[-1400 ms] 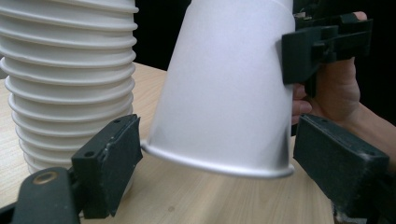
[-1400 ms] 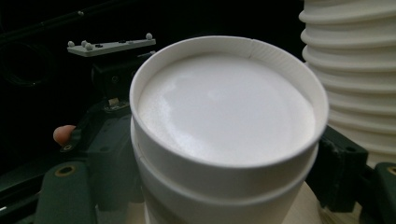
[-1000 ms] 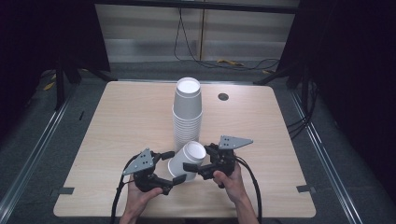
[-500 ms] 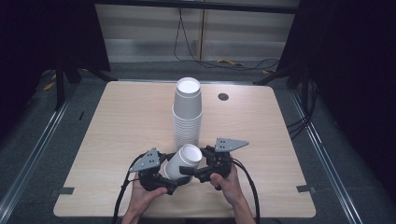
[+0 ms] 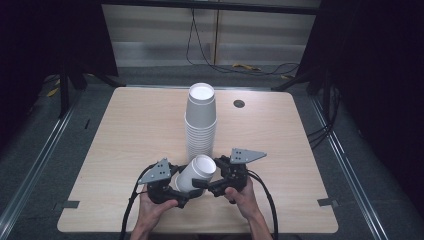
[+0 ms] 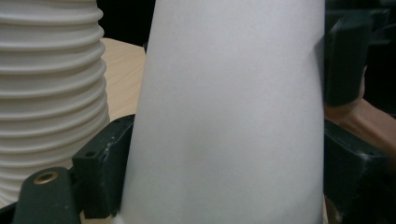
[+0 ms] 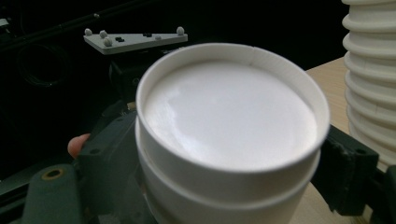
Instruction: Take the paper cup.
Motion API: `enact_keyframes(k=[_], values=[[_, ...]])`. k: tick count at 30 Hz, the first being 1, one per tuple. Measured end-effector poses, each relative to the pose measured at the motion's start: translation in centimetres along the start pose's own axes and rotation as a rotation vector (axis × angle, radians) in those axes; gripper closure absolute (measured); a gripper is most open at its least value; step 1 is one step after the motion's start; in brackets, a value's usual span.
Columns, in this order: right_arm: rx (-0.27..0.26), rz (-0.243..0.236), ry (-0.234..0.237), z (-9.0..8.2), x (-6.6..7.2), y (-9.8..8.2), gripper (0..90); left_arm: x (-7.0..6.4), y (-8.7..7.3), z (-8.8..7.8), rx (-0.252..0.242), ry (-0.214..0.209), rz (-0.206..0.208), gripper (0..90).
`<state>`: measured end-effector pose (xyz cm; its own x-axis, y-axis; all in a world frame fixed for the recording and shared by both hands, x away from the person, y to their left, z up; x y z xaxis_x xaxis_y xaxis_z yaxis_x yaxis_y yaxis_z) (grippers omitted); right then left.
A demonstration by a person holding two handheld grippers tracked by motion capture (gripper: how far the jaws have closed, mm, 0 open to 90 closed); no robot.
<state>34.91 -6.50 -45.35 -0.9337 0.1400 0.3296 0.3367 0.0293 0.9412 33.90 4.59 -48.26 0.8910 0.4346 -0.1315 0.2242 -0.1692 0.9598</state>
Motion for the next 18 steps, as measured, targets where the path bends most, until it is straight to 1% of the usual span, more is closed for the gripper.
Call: enact_keyframes(k=[3, 7, 8, 10, 11, 12, 14, 17, 18], values=[[-0.007, 0.004, -0.011, -0.13, -0.1, 0.08, 14.8, -0.04, -0.12, -0.03, 0.003, -0.005, -0.002, 15.5], [-0.005, 0.009, -0.017, -0.33, -0.23, 0.01, 13.8, 0.12, -0.28, -0.11, 0.015, 0.004, -0.004, 15.5], [-0.005, 0.007, -0.022, -0.39, -0.25, 0.01, 13.7, 0.18, -0.31, -0.14, 0.016, 0.003, 0.0, 15.5], [0.0, 0.006, -0.028, -0.51, -0.29, -0.01, 13.6, 0.16, -0.31, -0.33, 0.012, -0.005, -0.006, 15.5], [0.006, 0.005, -0.028, -0.58, -0.29, -0.04, 13.7, 0.2, -0.34, -0.44, 0.018, -0.001, 0.001, 15.5], [0.005, 0.007, -0.026, -0.61, -0.24, -0.03, 13.6, 0.15, -0.32, -0.51, 0.017, -0.003, -0.002, 15.5], [0.001, -0.002, -0.031, -0.74, -0.12, 0.09, 13.7, 0.28, -0.38, -0.71, 0.029, 0.004, 0.006, 15.5], [-0.001, -0.004, -0.033, -0.94, -0.1, 0.19, 13.7, 0.48, -0.44, -0.83, 0.04, 0.011, 0.013, 15.5], [0.001, -0.006, -0.037, -0.99, -0.16, 0.18, 13.7, 0.53, -0.45, -0.84, 0.04, 0.009, 0.01, 15.5]])
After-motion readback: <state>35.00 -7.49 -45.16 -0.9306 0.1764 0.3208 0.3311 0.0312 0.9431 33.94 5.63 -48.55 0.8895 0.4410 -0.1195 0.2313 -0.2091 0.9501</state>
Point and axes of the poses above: each handheld gripper's, and its own axes: z roughly forward along the jaws, y roughly out of its top, x roughly to its left, the point moved 7 cm from there along z, roughly forward along the jaws, and after that the axes turned 8 degrees about y, right-handed, at the moved point
